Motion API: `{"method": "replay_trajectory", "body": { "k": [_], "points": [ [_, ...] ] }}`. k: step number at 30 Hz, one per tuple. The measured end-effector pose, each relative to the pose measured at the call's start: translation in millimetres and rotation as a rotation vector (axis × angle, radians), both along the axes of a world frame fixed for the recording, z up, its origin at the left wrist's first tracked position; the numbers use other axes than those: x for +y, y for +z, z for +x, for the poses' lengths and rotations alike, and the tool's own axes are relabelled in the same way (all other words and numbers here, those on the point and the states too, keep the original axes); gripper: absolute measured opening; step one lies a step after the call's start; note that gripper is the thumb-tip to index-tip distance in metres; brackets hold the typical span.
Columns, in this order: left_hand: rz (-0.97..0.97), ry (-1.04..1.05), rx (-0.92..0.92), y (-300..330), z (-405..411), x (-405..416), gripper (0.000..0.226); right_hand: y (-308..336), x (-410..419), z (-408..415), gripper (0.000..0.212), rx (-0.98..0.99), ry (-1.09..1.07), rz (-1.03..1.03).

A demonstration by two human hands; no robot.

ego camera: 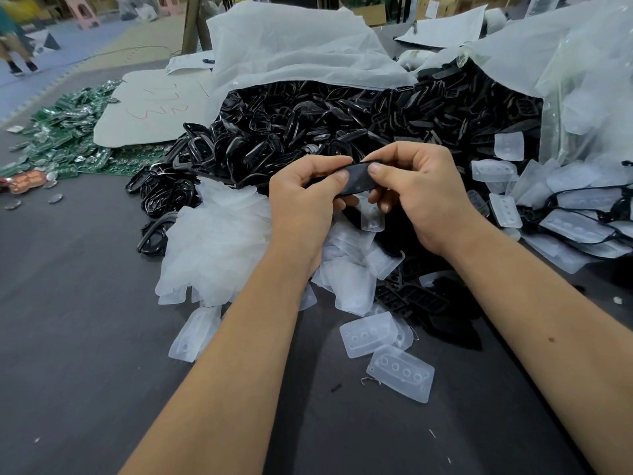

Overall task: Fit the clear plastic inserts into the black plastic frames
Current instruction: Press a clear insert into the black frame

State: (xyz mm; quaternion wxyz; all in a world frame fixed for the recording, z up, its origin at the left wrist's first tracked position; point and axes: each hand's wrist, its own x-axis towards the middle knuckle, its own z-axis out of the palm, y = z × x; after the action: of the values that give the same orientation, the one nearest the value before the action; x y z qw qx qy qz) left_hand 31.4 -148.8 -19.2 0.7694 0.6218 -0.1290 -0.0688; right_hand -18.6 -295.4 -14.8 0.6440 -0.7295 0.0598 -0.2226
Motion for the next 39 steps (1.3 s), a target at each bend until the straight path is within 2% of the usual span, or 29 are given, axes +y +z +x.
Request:
{"method": "replay_trajectory", "body": {
  "k": [8, 11, 14, 20, 28, 34, 36, 39],
  "points": [
    [-0.024, -0.008, 0.016, 1.9, -0.6, 0.5, 0.026, -2.7, 1.7, -1.4, 0.009, -0.024, -0.024, -0.073],
    [-0.037, -0.008, 0.017, 0.9, 0.2, -0.1, 0.025, -1.6, 1.6, -2.2, 0.012, -0.040, -0.015, -0.054],
    [-0.045, -0.003, -0.011, -0.5, 1.3, -0.9, 0.023, 0.1, 1.6, -1.7, 0.019, -0.041, 0.010, -0.009],
    [-0.048, -0.005, -0.082, -3.4, 2.8, 0.0, 0.024, -1.1, 4.9, -1.5, 0.010, 0.012, 0.031, -0.054],
    [0.012, 0.044, -0.138, -8.0, 6.5, -2.8, 0.020, 3.5, 5.1, -3.2, 0.018, 0.092, 0.059, 0.055],
    [0.014, 0.010, -0.135, -7.2, 6.4, -0.1, 0.020, 2.9, 1.8, -3.6, 0.015, 0.089, 0.073, 0.070],
    [-0.012, 0.000, -0.119, -6.3, 6.4, 0.8, 0.019, 0.4, 1.7, -3.0, 0.010, 0.037, 0.032, 0.010],
    [-0.058, 0.009, -0.072, -2.9, 6.5, 1.9, 0.021, -1.2, 3.1, -3.2, 0.014, -0.100, -0.045, -0.215]
  ]
}}
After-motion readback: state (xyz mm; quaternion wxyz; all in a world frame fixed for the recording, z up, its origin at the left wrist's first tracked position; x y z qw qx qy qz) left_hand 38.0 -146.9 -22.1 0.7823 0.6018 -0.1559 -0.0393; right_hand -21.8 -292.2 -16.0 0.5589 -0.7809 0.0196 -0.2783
